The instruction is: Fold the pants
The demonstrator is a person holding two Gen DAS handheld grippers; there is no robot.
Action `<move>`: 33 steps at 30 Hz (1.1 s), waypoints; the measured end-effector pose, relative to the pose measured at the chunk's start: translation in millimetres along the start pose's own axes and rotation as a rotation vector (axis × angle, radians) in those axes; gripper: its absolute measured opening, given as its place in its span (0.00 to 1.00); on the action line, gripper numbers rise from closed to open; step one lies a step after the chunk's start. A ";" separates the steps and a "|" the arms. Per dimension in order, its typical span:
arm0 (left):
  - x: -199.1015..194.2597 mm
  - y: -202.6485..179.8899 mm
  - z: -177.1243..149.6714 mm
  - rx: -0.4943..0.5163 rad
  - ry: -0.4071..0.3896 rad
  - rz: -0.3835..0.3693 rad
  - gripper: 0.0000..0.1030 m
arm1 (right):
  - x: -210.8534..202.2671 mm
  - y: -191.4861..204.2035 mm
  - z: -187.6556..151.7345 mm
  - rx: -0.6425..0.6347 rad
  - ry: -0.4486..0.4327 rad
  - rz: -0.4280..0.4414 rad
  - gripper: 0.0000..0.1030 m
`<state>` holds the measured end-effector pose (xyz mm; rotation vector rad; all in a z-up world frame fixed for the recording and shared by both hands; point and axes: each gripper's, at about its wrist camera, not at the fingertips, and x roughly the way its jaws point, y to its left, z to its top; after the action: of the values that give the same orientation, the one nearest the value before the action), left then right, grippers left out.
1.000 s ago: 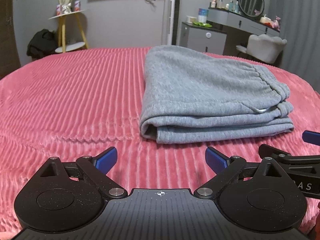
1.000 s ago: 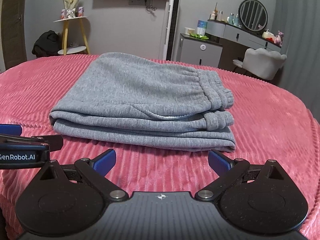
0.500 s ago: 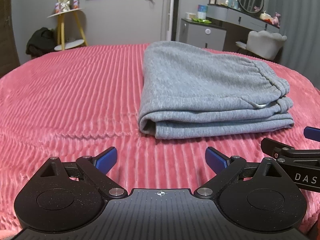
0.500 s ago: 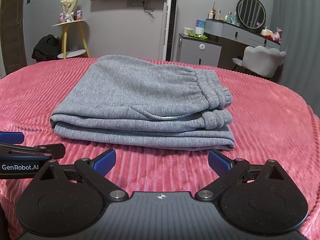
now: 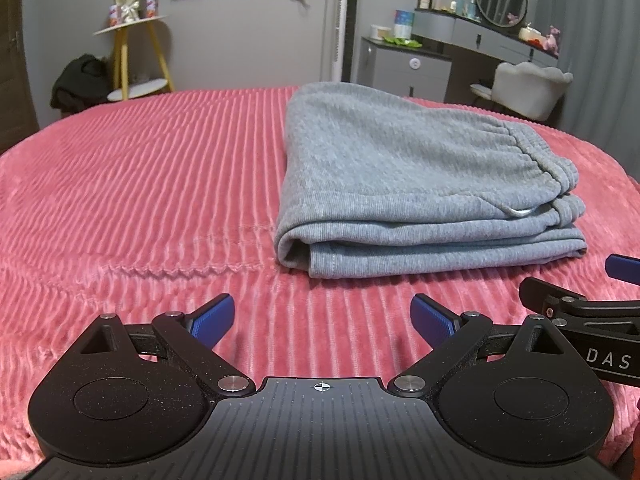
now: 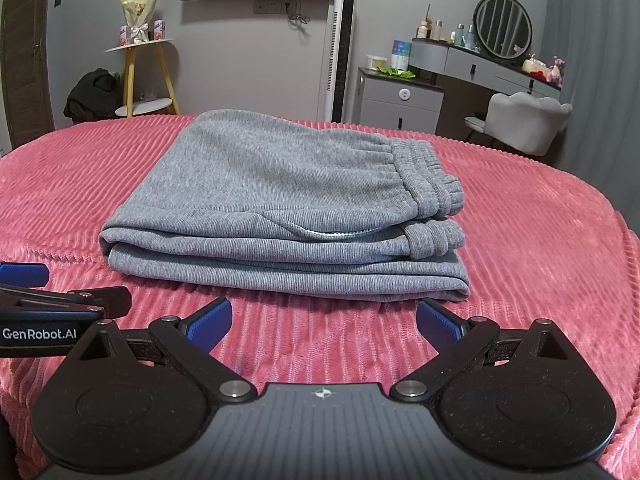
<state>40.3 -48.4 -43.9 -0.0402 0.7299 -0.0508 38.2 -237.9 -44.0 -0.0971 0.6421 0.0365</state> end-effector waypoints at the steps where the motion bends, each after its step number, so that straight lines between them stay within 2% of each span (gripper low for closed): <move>1: 0.0 0.1 0.0 -0.001 0.000 0.000 0.95 | 0.0 0.0 0.0 0.000 0.000 0.000 0.96; 33: -0.8 -2.6 -0.7 -0.008 0.008 0.004 0.95 | 7.2 -6.8 -1.7 0.004 0.011 0.010 0.96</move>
<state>39.1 -50.9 -43.7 -0.0463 0.7377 -0.0439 43.3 -244.8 -49.2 -0.0908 0.6538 0.0442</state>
